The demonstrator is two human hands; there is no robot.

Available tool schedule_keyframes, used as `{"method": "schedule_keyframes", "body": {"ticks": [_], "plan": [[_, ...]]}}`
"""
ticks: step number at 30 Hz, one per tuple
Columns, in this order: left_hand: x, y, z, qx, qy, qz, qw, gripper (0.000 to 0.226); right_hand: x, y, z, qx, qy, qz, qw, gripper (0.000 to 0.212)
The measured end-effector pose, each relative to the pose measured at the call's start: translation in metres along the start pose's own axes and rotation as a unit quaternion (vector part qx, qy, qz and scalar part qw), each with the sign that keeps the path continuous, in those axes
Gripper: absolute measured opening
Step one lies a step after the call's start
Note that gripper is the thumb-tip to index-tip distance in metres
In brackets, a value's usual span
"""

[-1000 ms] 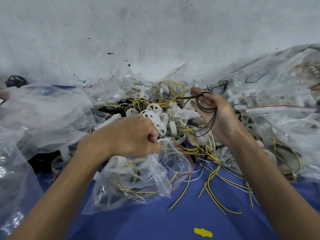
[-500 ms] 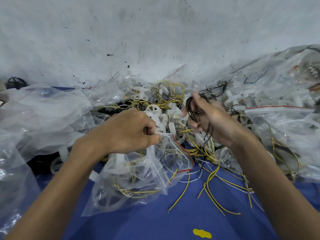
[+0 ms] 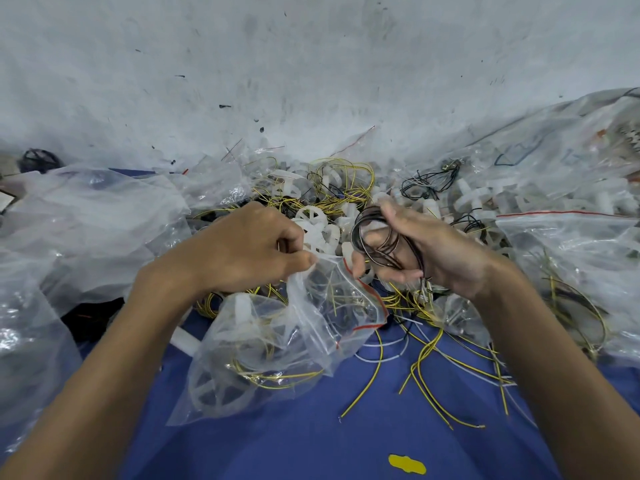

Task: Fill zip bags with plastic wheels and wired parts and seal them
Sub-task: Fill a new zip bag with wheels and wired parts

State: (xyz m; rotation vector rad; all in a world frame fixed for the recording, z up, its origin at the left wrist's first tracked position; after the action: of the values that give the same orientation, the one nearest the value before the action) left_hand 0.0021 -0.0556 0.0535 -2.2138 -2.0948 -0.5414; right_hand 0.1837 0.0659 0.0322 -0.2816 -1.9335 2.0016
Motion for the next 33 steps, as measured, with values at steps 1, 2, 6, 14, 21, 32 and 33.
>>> {"method": "schedule_keyframes", "body": {"ticks": [1,2,6,14,21,32,33], "plan": [[0.000,0.000,-0.001,-0.004,0.004,-0.002,1.000,0.036,0.000,0.001,0.001,-0.029,0.002,0.014,0.999,0.029],[0.000,0.000,-0.002,-0.007,0.007,-0.003,1.000,0.036,0.000,0.001,0.003,-0.058,0.002,0.026,0.998,0.028],[0.000,0.007,-0.001,-0.014,0.016,-0.003,1.000,0.035,0.003,0.003,0.018,-0.111,-0.051,0.082,0.989,0.018],[0.000,0.033,0.002,-0.108,0.057,0.027,0.992,0.037,0.011,0.017,0.059,-0.509,-0.092,-0.038,0.855,0.016],[-0.001,0.043,0.005,-0.171,0.020,0.037,0.984,0.033,0.000,0.038,0.066,-0.532,-0.106,0.181,0.820,0.025],[-0.005,0.041,-0.005,-0.189,-0.044,0.087,0.977,0.031,0.017,0.059,0.085,-0.537,-0.063,0.120,0.833,0.018],[-0.005,0.038,-0.006,-0.186,-0.045,0.081,0.978,0.032,0.017,0.054,0.086,-0.533,-0.074,0.108,0.836,0.015]]}}
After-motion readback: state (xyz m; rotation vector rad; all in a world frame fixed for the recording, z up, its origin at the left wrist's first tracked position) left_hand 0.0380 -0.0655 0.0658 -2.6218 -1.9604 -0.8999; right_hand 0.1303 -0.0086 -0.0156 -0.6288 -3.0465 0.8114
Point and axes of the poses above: each hand's wrist, its own x-axis towards the middle knuckle, its own z-axis out of the palm, y = z × x, the point moved 1 cm from there along x, towards the middle knuckle, and after that the axes turned 7 degrees about x, right-handed, at the moved point
